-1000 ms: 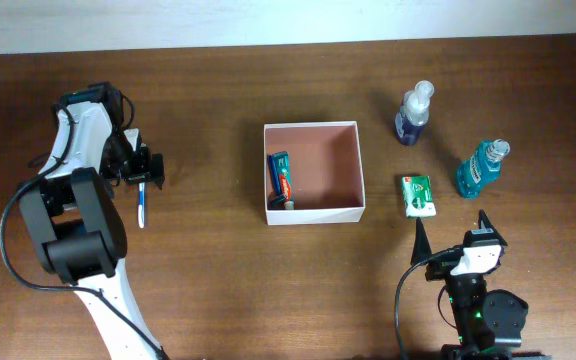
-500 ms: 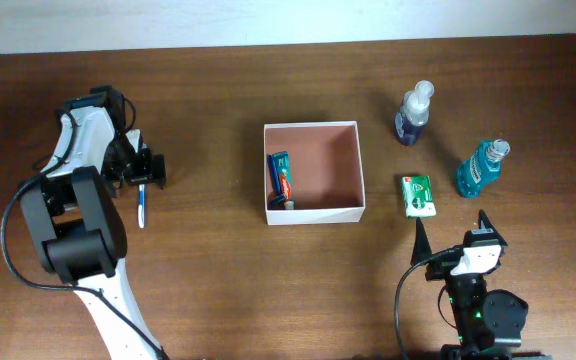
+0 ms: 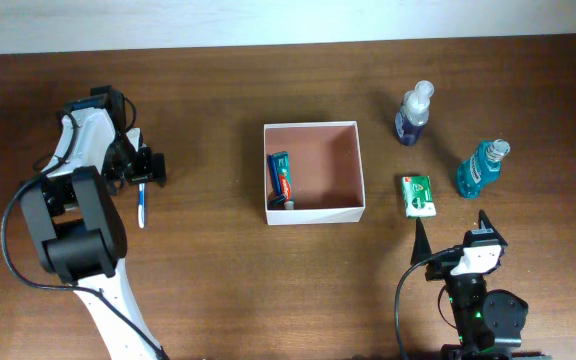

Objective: Pack container
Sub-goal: 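Lower the left gripper over the blue-white toothbrush and close on it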

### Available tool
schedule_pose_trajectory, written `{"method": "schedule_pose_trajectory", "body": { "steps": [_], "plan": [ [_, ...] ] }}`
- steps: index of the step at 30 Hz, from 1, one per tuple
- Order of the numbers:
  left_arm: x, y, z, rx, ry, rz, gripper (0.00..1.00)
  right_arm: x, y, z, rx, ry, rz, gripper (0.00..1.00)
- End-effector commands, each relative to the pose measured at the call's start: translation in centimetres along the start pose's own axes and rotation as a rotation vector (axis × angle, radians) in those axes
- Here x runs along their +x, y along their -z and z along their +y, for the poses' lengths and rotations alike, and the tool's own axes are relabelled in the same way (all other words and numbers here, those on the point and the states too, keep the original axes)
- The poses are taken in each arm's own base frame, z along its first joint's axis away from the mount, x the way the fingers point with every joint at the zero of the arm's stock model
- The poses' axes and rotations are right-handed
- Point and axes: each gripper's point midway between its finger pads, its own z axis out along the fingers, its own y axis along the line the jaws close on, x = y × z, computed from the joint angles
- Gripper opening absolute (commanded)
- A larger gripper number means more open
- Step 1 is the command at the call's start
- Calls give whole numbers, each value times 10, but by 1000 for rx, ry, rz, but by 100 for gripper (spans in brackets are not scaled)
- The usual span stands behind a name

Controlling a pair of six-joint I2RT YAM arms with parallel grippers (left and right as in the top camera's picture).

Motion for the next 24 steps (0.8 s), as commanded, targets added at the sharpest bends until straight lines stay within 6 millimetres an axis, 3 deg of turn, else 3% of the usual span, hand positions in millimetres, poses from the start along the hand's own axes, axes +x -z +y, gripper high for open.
{"method": "schedule_pose_trajectory", "body": {
  "steps": [1, 6, 15, 20, 21, 24],
  "plan": [
    [1, 4, -1, 12, -5, -10, 98, 2, 0, -1, 5, -5, 1, 98],
    [3, 2, -3, 23, -6, -2, 98, 2, 0, -1, 5, -5, 1, 98],
    [15, -16, -4, 23, -7, 30, 77, 2, 0, -1, 5, -5, 1, 98],
    [15, -16, -4, 23, -7, 30, 50, 2, 0, -1, 5, -5, 1, 98],
    [15, -16, -4, 24, -7, 30, 39, 2, 0, -1, 5, -5, 1, 98],
    [15, -16, -4, 23, -7, 30, 31, 2, 0, -1, 5, -5, 1, 98]
  ]
}}
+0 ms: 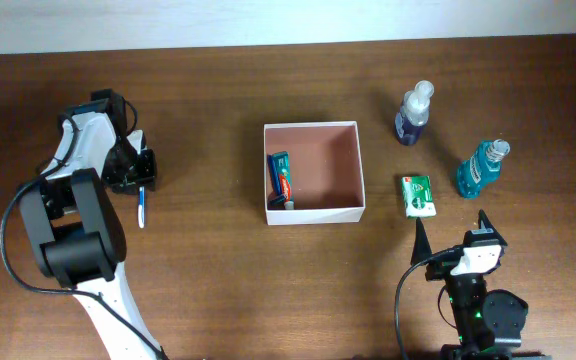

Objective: Pack container
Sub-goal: 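Lower the left gripper over the blue-white toothbrush and close on it, then lift the toothbrush and carry it over the white box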

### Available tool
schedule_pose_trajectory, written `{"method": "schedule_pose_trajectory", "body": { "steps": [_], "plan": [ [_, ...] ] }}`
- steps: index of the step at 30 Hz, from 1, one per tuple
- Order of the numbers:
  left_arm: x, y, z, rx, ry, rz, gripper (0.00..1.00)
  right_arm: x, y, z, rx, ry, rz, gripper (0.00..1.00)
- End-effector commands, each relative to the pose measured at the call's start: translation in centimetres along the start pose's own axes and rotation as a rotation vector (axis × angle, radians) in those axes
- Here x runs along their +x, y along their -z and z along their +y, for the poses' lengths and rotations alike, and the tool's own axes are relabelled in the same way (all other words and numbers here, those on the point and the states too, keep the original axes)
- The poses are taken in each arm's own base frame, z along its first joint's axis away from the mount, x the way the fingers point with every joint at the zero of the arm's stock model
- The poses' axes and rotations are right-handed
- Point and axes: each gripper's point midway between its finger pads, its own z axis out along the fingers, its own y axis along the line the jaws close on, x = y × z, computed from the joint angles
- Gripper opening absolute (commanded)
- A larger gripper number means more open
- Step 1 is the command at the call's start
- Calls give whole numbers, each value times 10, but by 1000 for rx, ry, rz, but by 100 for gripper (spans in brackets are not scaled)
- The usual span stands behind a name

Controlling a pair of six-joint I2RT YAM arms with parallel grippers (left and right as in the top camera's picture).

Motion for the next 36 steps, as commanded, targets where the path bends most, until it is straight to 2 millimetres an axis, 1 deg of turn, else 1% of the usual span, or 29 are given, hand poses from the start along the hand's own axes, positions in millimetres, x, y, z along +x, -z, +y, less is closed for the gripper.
{"method": "schedule_pose_trajectory", "body": {
  "steps": [1, 3, 5, 6, 13, 15, 17, 18, 21, 22, 26, 30, 33, 36],
  "plan": [
    [10, -12, 4, -17, 0, 40, 27, 2, 0, -1, 5, -4, 1, 98],
    [10, -12, 4, -16, 0, 40, 16, 2, 0, -1, 5, -4, 1, 98],
    [10, -12, 4, -16, 0, 40, 3, 2, 0, -1, 5, -4, 1, 98],
    [10, -12, 4, -16, 0, 40, 1, 2, 0, -1, 5, -5, 1, 99],
    [7, -9, 2, -9, -1, 32, 1, 2, 0, -1, 5, -4, 1, 98],
    [3, -4, 0, 7, 0, 22, 1, 2, 0, -1, 5, -4, 1, 99],
    [-3, 6, -5, 37, 0, 4, 1, 2, 0, -1, 5, -4, 1, 98],
    [-11, 20, -12, 77, -2, -18, 1, 2, 0, -1, 5, -4, 1, 99],
    [-23, 48, -24, 128, -12, -58, 1, 2, 0, -1, 5, -4, 1, 98],
    [-26, 56, -28, 138, -18, -69, 1, 2, 0, -1, 5, -4, 1, 98],
    [-34, 104, -52, 162, -67, -122, 1, 2, 0, -1, 5, -4, 1, 98],
    [-31, 151, -92, 217, -145, -173, 1, 2, 0, -1, 5, -4, 1, 98],
    [-21, 185, -135, 300, -227, -208, 1, 2, 0, -1, 5, -4, 1, 98],
    [-10, 204, -170, 319, -281, -236, 1, 2, 0, -1, 5, -4, 1, 98]
  ]
}}
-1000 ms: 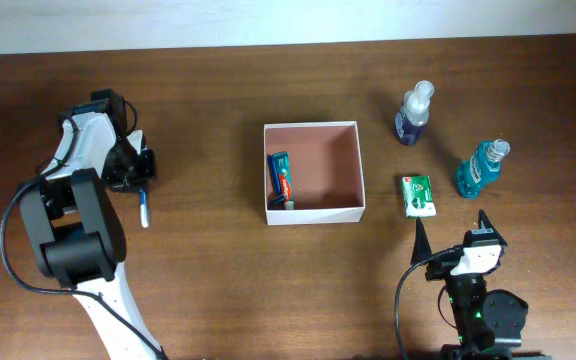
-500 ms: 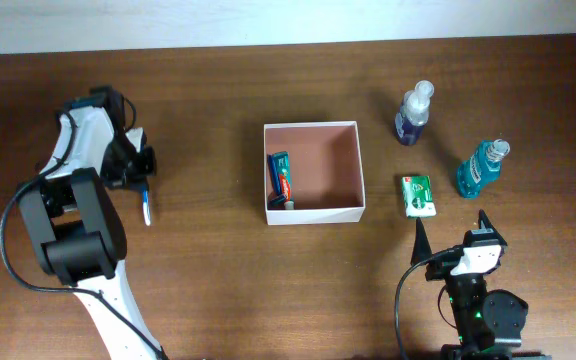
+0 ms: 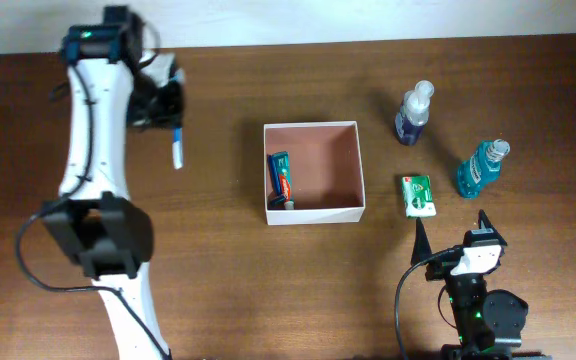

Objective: Pack container
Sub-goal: 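Lift the toothbrush and carry it over the white box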

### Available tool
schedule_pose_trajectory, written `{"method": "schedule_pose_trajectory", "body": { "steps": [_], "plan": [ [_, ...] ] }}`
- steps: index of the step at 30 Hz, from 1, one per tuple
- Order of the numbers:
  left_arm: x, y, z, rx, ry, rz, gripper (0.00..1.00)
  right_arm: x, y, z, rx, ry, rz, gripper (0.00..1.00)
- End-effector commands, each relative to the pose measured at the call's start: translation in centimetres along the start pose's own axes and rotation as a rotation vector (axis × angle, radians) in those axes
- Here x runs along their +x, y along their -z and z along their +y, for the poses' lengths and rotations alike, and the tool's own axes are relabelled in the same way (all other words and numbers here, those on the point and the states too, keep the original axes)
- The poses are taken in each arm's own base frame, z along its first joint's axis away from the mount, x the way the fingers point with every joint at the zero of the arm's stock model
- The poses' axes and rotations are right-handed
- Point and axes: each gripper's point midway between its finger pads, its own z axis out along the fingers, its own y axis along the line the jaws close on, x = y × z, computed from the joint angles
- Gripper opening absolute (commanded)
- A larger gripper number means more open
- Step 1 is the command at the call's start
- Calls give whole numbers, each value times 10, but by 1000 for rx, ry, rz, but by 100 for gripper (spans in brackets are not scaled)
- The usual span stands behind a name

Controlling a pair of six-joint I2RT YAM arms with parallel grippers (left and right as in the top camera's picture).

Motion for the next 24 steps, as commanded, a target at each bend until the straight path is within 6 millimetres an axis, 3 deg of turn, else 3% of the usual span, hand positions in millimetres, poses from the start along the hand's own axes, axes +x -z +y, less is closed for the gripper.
{"method": "schedule_pose_trajectory", "body": {
  "steps": [1, 8, 13, 18, 24],
  "plan": [
    [-1, 17, -57, 87, -52, -39, 1, 2, 0, -1, 5, -5, 1, 98],
    [28, 2, -136, 95, -53, 40, 1, 2, 0, -1, 5, -5, 1, 98],
    [43, -9, -148, -115, 20, 23, 1, 2, 0, -1, 5, -5, 3, 98],
    [61, -28, -174, -168, -6, 52, 1, 2, 0, -1, 5, -5, 3, 98],
    [54, -60, -167, -250, 88, 18, 1, 2, 0, -1, 5, -5, 3, 98]
  ]
}}
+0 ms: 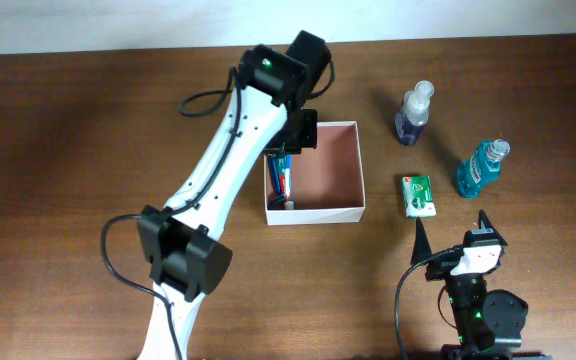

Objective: Pack container
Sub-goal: 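Lift the toothbrush and carry it over the white box, then lower the toothbrush beside the toothpaste and open the left gripper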

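Observation:
The white open box (359,180) stands at the table's middle, with a toothpaste tube (284,185) lying along its left wall. My left arm reaches across from the lower left. Its gripper (294,138) is over the box's far left corner, shut on a blue-and-white toothbrush (276,163) that hangs over the box's left side. My right gripper (452,232) rests near the front right edge, open and holding nothing.
A green pack (419,195) lies just right of the box. A purple spray bottle (414,113) and a teal mouthwash bottle (480,168) stand at the back right. The left arm's white links (218,170) cross the table left of the box.
My left gripper has moved from the far left back of the table to above the box's left part, still holding the toothbrush. The right arm has not moved.
My left gripper was at the toothbrush lying on the table's far left, and stood close over it at the second moment. Then it held the toothbrush raised near the back left. Now it holds the brush over the box beside the toothpaste.

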### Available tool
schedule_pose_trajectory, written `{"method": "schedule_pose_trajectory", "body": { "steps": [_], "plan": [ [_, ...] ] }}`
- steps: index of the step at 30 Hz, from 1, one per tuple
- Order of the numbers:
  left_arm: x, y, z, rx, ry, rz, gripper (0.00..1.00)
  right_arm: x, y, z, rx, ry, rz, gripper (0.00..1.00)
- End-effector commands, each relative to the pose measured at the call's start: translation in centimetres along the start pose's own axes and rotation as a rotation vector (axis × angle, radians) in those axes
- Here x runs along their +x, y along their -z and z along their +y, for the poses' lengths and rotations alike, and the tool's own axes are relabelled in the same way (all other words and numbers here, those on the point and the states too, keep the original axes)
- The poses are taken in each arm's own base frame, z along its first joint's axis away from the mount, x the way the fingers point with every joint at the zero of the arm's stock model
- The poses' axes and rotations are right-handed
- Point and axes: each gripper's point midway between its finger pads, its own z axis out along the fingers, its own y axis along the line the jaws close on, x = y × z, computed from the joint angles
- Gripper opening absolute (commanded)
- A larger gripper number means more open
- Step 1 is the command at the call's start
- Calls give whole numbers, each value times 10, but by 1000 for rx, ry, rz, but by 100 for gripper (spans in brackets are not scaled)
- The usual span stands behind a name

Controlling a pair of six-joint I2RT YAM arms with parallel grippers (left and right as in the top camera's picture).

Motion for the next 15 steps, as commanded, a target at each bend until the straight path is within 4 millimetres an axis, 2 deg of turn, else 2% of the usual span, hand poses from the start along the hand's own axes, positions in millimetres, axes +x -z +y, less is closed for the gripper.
{"method": "schedule_pose_trajectory", "body": {
  "steps": [1, 9, 15],
  "plan": [
    [-5, -32, 17, -92, 107, 12, 1, 2, 0, -1, 5, -5, 3, 98],
    [3, -73, 26, -128, 127, 69, 1, 2, 0, -1, 5, -5, 3, 98],
    [5, -96, 27, -139, 91, 89, 1, 2, 0, -1, 5, -5, 3, 98]
  ]
}}
